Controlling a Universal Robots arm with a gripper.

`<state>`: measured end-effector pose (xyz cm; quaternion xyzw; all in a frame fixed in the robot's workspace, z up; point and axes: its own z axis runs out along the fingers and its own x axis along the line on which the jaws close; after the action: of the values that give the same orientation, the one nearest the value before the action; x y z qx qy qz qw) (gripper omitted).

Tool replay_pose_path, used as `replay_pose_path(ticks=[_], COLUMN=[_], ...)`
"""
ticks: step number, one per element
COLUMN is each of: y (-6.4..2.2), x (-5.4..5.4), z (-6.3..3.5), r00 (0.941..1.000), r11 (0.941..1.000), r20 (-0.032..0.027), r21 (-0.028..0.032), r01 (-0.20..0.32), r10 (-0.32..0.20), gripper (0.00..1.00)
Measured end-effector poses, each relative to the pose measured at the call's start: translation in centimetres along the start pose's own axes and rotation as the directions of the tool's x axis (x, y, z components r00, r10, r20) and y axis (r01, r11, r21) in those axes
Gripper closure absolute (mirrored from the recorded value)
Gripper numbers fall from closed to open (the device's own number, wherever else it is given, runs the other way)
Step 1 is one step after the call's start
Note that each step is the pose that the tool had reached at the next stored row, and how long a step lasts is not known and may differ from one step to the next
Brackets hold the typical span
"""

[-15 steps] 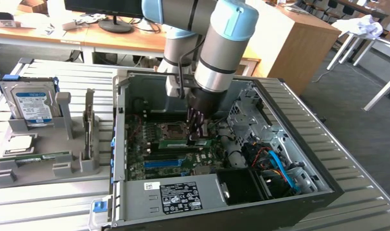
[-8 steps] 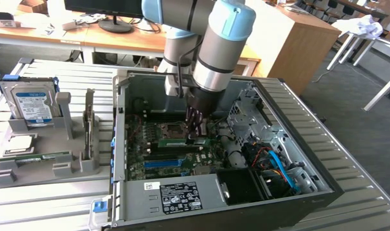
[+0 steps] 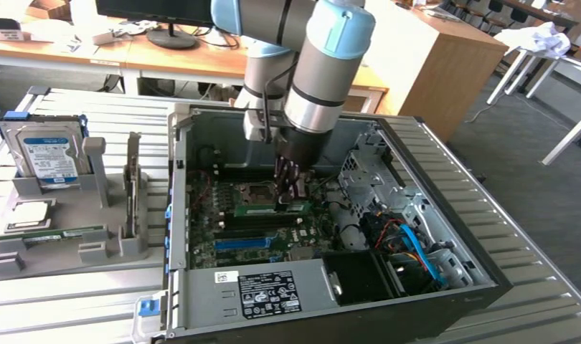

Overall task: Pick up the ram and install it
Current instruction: 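Insert the ram into the slot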

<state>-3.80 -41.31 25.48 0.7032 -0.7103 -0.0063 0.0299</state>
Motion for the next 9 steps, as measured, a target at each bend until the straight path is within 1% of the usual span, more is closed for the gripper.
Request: replay_pose_path(ticks=[4, 9], y=[0.03, 0.23], x=[-0.59, -0.69], z=[0.13, 0.3], r00=[0.9999, 0.9999], r11=[0.9999, 0.9999], r20=[-0.0008, -0.0009], r21=[0.0003, 0.0003], r01=[0.012, 0.013], r10=[-0.012, -0.013], gripper=[0.87, 0.87])
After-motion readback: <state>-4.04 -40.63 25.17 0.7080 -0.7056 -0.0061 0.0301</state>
